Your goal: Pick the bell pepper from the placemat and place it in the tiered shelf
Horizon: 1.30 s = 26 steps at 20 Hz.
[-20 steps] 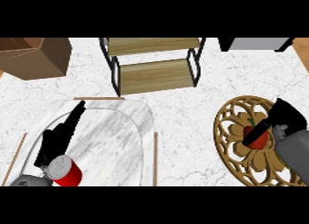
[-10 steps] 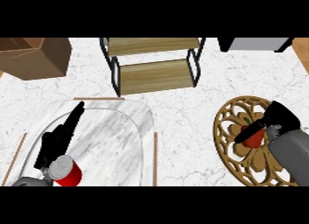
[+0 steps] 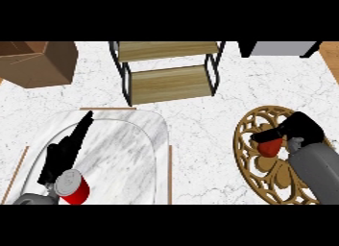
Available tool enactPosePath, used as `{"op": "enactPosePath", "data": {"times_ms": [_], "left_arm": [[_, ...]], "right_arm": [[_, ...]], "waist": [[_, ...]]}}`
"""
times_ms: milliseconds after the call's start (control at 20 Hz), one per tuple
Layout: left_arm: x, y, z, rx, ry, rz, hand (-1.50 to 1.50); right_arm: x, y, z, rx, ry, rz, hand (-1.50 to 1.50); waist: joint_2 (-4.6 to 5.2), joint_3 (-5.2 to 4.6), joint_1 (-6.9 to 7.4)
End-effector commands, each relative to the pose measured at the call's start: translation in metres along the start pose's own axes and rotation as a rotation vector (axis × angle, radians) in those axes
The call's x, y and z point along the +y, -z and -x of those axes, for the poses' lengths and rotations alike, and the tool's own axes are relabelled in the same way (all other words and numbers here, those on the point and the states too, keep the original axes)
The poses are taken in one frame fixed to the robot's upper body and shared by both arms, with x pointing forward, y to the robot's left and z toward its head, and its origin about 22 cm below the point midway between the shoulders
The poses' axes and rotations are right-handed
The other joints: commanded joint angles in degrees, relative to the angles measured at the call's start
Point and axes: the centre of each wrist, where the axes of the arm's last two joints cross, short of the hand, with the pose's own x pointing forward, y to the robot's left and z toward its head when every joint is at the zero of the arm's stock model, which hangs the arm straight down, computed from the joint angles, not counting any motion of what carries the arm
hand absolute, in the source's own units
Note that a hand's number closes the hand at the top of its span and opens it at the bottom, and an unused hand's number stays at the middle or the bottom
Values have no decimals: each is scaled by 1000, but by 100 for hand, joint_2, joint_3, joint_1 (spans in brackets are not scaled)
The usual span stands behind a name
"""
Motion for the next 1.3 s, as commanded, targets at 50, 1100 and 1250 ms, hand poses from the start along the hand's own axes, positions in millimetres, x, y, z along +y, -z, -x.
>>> {"op": "enactPosePath", "data": {"times_ms": [50, 1100, 1250], "left_arm": [[-10, -6, 13, 51, -15, 21, 0], [-5, -9, 25, 69, -4, -13, 0], [-16, -7, 10, 57, -10, -17, 0]], "right_arm": [[-5, -6, -6, 152, -35, 64, 150], [-48, -205, -6, -737, 68, 355, 150], [-88, -225, -6, -804, 279, 393, 150]], "waist": [[91, 49, -38], [67, 47, -136], [60, 52, -116]]}}
